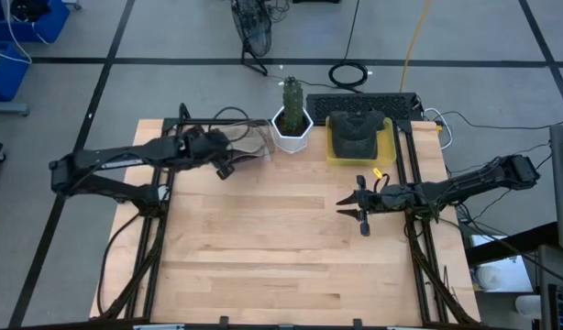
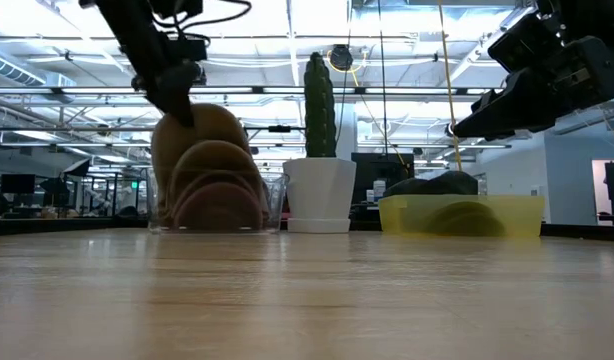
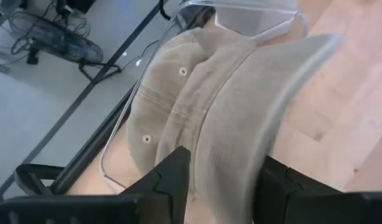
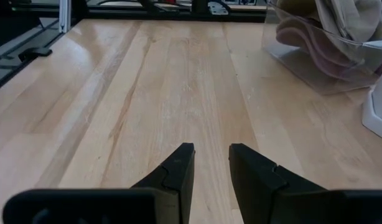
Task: Pick & Place hat
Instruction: Put the brown cap into the transparent bin
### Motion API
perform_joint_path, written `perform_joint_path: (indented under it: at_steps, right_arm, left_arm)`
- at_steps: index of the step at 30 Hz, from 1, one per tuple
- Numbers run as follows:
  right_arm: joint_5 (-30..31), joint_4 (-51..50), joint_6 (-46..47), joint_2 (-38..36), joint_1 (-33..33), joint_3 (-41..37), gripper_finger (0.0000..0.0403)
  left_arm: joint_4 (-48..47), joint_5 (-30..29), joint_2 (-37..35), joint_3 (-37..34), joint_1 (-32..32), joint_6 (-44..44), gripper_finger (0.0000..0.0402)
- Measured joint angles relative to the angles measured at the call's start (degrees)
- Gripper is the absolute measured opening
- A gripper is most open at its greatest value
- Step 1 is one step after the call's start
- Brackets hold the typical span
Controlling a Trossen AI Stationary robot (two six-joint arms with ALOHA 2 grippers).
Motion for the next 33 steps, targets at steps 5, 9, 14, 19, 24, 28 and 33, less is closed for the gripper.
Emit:
perform_joint_path:
  at_steps: [5, 9, 14, 19, 24, 28, 33]
  right_arm:
    - [0.02, 0.79, 0.16, 0.0, 0.0, 0.0, 0.0089]
    - [0.04, 0.97, 0.16, 0.0, 0.0, 0.0, 0.0089]
    - [0.05, 1.03, 0.16, 0.0, 0.0, 0.0, 0.0089]
    - [0.07, 1.16, 0.16, 0.0, 0.0, 0.0, 0.0089]
    - [0.04, 3.01, 0.15, 0.01, 0.0, 0.0, 0.0089]
    - [0.07, 3.34, -0.11, 0.02, 0.0, 0.0, 0.0089]
    - [0.07, 3.3, -0.32, 0.02, 0.02, 0.0, 0.0089]
  left_arm:
    - [-1.03, -2.9, -4.25, 0.0, -1.01, 0.83, 0.0136]
    - [-0.33, -10.77, -8.96, 0.04, -1.13, 0.91, 0.0136]
    - [3.59, -12.95, -14.59, 0.09, -1.1, 0.75, 0.0136]
    - [4.89, -13.75, -16.38, 0.13, -0.96, 0.23, 0.0136]
    - [6.36, -12.46, -12.67, -1.66, 1.65, -1.5, 0.0136]
    - [11.18, -2.98, -6.2, -4.2, 4.04, -1.22, 0.0136]
    - [16.28, 7.35, 3.07, -4.87, 7.41, 0.63, 0.0136]
